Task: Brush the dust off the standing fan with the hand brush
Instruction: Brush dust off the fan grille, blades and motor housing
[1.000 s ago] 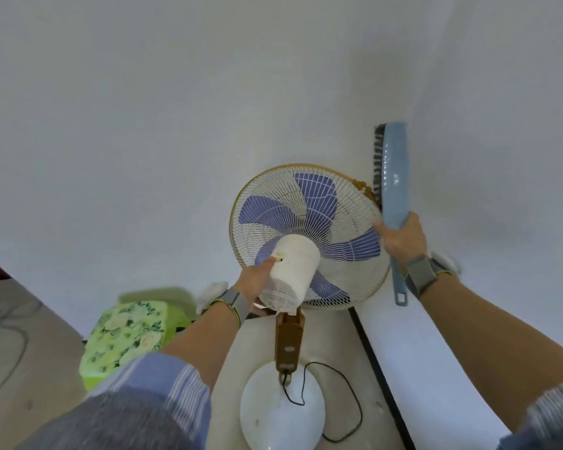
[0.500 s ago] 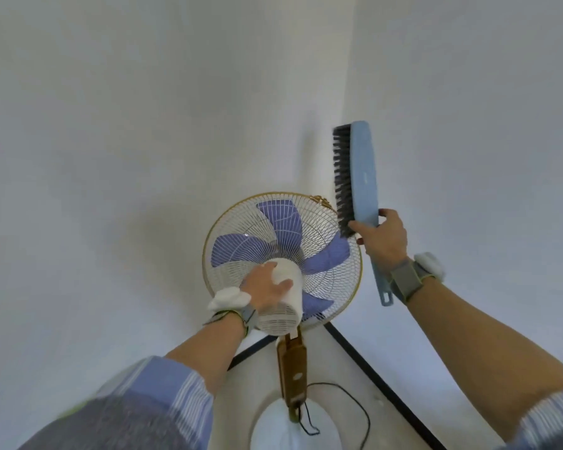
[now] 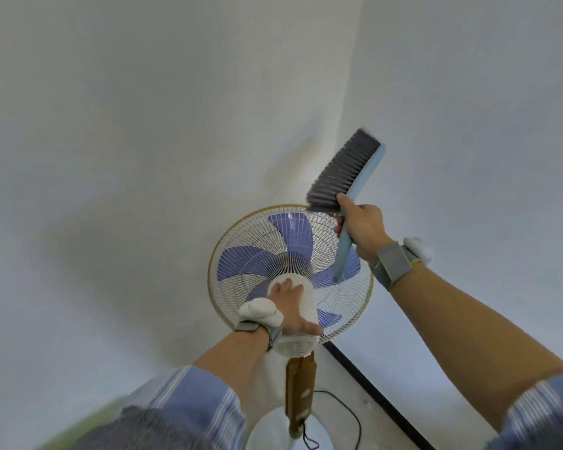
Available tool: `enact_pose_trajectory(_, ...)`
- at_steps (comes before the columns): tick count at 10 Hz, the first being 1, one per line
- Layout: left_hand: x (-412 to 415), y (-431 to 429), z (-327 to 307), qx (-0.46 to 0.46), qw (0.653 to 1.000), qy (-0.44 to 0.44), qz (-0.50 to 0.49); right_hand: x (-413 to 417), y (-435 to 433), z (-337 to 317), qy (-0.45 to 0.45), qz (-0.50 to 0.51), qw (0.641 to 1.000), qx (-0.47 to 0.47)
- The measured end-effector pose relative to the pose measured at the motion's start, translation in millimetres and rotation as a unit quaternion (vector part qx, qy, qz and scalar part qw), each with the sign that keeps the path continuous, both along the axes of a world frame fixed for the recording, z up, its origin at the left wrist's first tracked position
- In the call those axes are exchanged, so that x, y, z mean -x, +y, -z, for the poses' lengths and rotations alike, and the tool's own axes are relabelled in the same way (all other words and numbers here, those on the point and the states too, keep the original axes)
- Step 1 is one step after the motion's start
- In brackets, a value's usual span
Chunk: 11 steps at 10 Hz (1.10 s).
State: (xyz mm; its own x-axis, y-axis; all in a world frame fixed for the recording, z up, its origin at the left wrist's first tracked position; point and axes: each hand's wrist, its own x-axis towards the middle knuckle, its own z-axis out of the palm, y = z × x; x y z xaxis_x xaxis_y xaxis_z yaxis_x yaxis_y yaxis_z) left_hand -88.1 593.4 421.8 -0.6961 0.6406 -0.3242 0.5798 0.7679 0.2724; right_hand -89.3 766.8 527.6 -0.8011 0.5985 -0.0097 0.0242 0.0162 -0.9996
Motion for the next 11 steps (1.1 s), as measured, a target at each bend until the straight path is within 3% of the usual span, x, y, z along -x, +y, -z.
enact_pose_trajectory(2,2.0,2.4,4.8,-0.015,1.000,-0.006,-0.007,49.4,-31.6,11.7,-0.025,-0.031,0.997,-0.069)
enact_pose_trajectory(3,5.4,4.5,2.9,-0.024,1.000,0.002,-0.001,51.5,-15.1,22.1,-0.160,-0.011,0.927,-0.338)
enact_pose_trajectory(4,10.5,11.9,5.0,-0.035,0.999,-0.002,-0.010,54.2,15.8,16.1,-0.223,0.076,0.861,-0.450)
enact_pose_trajectory(5,13.0,22.4,4.0,-0.035,0.999,-0.006,-0.015,62.7,31.9,4.4,-0.203,0.109,0.822,-0.520)
enact_pose_trajectory(7,3.7,40.1,5.6,-0.048,0.998,0.039,-0.024,56.6,21.9,29.4,-0.202,0.018,0.775,-0.599)
enact_pose_trajectory(8,1.7,42.5,7.7,-0.041,0.997,0.051,-0.036,43.7,9.0,36.3,-0.182,-0.082,0.791,-0.579)
enact_pose_trajectory(10,11.6,32.8,13.2,-0.022,0.998,0.059,-0.030,48.0,-28.8,4.5,-0.044,-0.055,0.912,-0.405)
enact_pose_trajectory(11,10.6,21.5,12.6,-0.036,0.997,0.062,-0.014,53.5,-35.2,3.8,-0.085,-0.018,0.947,-0.310)
